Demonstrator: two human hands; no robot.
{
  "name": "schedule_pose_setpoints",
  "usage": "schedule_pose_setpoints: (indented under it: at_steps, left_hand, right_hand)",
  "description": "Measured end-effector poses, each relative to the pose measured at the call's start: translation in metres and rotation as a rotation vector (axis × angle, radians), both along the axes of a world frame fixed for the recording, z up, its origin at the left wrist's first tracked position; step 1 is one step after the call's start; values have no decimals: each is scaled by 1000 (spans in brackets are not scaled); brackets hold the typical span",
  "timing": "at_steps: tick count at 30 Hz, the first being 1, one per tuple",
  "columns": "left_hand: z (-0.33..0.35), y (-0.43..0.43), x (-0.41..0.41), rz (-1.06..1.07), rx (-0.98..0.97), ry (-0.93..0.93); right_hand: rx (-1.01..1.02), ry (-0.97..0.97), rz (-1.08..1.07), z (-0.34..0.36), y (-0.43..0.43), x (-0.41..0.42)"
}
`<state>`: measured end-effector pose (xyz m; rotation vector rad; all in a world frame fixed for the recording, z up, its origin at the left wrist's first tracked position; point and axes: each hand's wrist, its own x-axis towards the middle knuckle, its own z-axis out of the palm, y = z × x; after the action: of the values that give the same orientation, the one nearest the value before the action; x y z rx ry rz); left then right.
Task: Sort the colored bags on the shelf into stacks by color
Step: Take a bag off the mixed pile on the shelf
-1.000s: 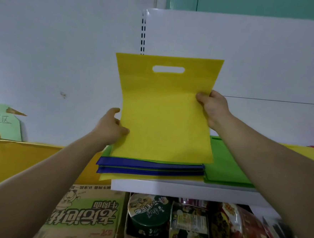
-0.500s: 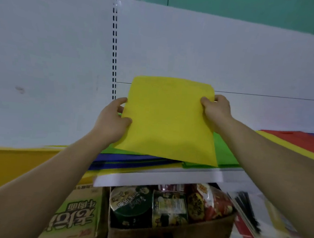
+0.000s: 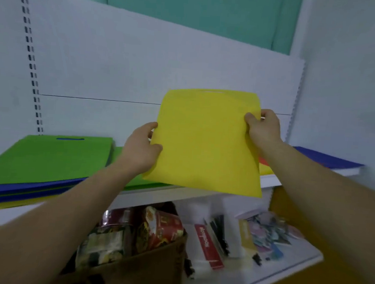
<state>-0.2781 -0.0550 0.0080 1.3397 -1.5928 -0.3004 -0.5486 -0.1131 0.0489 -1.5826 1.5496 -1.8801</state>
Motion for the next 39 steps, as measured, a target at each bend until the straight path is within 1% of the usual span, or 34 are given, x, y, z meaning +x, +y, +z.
schedule_pose_setpoints:
  at_steps: [5, 10, 17, 23, 30, 34, 39]
  left_hand:
    - [-6, -14, -82, -57, -11, -26]
    - [-7, -34, -131, -94, 8, -64]
    - [-4, -81, -154, -90, 23, -121]
    - [-1, -127, -158, -64, 71, -194]
    - [-5, -154, -158, 29, 144, -246]
    - [-7, -159, -160, 146, 195, -252]
    - [-16, -152, -157, 310, 296, -318]
  right_hand:
    - [-25, -21, -46, -6, 8, -84]
    - [-11, -42, -93, -11, 0, -134]
    - [20, -69, -106, -18, -48, -157]
    - [79, -37, -88, -22, -107, -158]
    - [230, 24, 28, -25, -172, -157]
    - [323, 75, 157, -29, -207, -149]
    - [406, 145, 362, -40, -239, -131]
